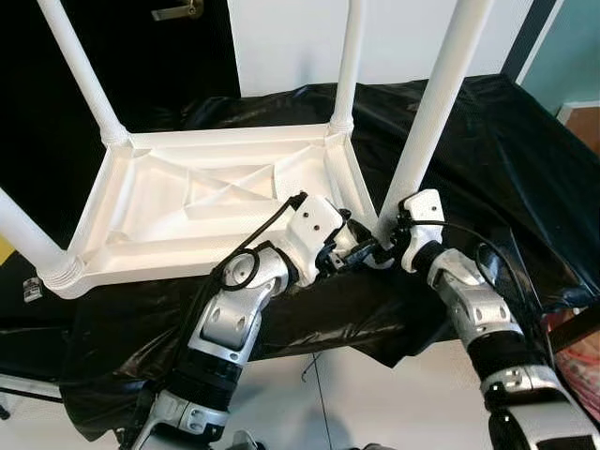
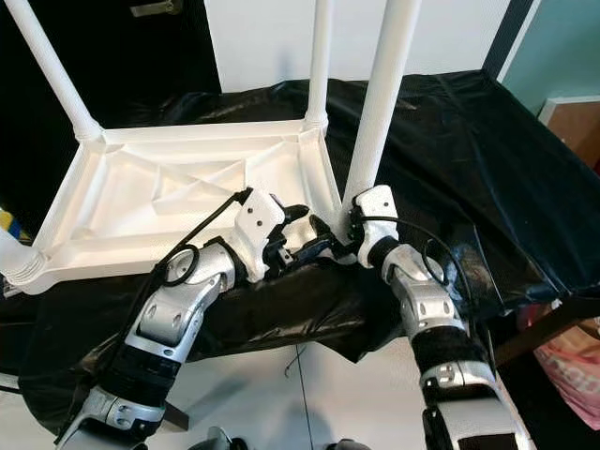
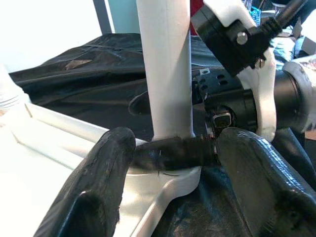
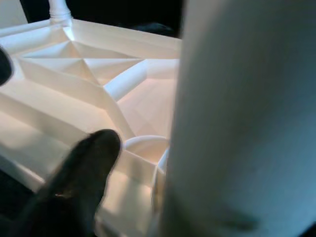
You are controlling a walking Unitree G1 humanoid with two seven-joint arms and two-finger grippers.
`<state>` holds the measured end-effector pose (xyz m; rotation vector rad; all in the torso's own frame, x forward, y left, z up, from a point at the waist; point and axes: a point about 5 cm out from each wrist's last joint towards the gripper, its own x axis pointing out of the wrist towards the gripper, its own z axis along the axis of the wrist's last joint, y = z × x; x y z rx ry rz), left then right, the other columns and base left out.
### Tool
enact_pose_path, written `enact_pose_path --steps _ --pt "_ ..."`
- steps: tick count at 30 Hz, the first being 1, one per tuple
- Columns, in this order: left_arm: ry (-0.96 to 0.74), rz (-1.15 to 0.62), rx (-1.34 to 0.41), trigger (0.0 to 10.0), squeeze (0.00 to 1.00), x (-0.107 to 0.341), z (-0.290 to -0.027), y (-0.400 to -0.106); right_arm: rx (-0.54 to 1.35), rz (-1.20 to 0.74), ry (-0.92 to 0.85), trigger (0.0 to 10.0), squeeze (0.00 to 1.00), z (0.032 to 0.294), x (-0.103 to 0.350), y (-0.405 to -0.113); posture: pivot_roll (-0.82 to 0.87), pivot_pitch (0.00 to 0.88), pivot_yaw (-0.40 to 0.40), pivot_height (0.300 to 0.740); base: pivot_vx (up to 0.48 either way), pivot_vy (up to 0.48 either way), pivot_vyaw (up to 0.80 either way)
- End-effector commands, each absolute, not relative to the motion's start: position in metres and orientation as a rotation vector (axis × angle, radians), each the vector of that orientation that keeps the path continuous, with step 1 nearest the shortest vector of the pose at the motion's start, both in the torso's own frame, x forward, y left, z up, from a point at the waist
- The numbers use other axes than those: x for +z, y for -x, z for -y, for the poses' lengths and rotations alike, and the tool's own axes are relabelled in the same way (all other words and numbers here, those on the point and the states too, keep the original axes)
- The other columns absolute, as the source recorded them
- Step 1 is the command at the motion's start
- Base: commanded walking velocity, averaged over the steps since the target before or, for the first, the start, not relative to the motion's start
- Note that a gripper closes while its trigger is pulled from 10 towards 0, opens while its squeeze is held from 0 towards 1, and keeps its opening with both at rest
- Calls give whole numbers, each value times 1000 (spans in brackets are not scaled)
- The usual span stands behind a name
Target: Building children table
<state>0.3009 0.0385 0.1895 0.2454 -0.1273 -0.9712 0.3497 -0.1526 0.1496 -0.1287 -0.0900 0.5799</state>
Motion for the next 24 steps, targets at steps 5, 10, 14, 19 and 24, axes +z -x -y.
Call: enact_pose_path --steps 5,10,14,19,24 --pt "-257 131 -925 10000 0 190 -39 -304 629 45 151 0 0 154 140 -351 -29 57 4 740 0 0 0" --pt "-256 130 -920 10000 0 190 -40 -303 645 17 154 0 0 156 133 -349 -25 61 3 740 0 0 0" --pt "-257 129 -920 10000 0 189 -40 -303 626 3 142 10000 0 158 130 -348 -24 62 4 740 0 0 0" --pt "-257 128 -920 10000 0 189 -40 -302 569 -5 119 10000 0 159 129 -350 -24 64 4 740 0 0 0" --pt "-257 125 -923 10000 0 189 -40 -302 432 -17 63 10000 0 157 127 -352 -28 64 6 740 0 0 0"
